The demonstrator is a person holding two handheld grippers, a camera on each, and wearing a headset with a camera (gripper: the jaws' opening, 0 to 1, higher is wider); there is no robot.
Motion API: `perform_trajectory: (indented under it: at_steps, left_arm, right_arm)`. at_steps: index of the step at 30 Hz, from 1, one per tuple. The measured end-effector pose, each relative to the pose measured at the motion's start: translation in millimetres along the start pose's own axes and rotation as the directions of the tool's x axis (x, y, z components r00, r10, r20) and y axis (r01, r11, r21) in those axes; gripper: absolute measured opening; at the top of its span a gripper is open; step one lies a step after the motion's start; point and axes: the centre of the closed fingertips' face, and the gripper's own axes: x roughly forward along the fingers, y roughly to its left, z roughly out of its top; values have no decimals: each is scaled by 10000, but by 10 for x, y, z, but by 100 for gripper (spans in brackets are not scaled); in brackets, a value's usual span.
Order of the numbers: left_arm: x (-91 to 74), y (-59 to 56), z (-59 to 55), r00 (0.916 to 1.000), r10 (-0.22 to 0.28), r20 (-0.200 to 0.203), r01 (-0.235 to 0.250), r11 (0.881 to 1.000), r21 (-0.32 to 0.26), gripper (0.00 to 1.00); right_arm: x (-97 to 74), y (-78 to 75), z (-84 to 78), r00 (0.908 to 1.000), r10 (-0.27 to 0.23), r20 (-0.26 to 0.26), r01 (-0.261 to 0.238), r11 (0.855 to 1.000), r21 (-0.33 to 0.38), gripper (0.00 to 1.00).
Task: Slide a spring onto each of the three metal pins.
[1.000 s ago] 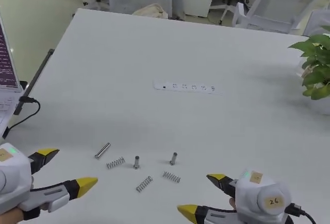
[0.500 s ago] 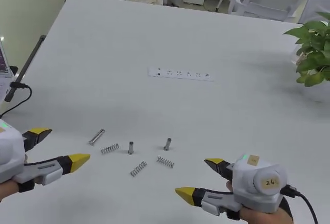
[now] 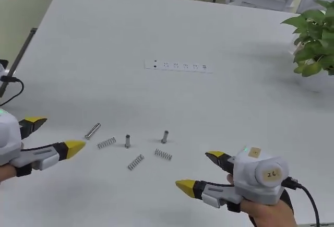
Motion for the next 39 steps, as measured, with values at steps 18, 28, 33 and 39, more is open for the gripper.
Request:
perform_trajectory:
  at_steps: [18, 28, 33, 39]
  left_arm:
    - [417, 128, -88, 9996, -247, -142, 242, 9992, -303, 62]
    - [666, 127, -299, 9967, -507, -638, 469, 9972, -587, 58]
    - [781, 137, -316, 9959, -575, -695, 526, 9961, -703, 55]
    - [938, 158, -378, 9922, -719, -1020, 661, 9961, -589, 53]
  right_arm:
    - [-127, -100, -52, 9996, -292, -45, 293, 9995, 130, 65]
    - [-162, -124, -94, 9991, -400, -126, 403, 9990, 203, 65]
    - [-154, -127, -98, 9992, -371, -154, 374, 9991, 216, 65]
    - [-153, -120, -101, 9991, -340, -237, 344, 9993, 166, 65]
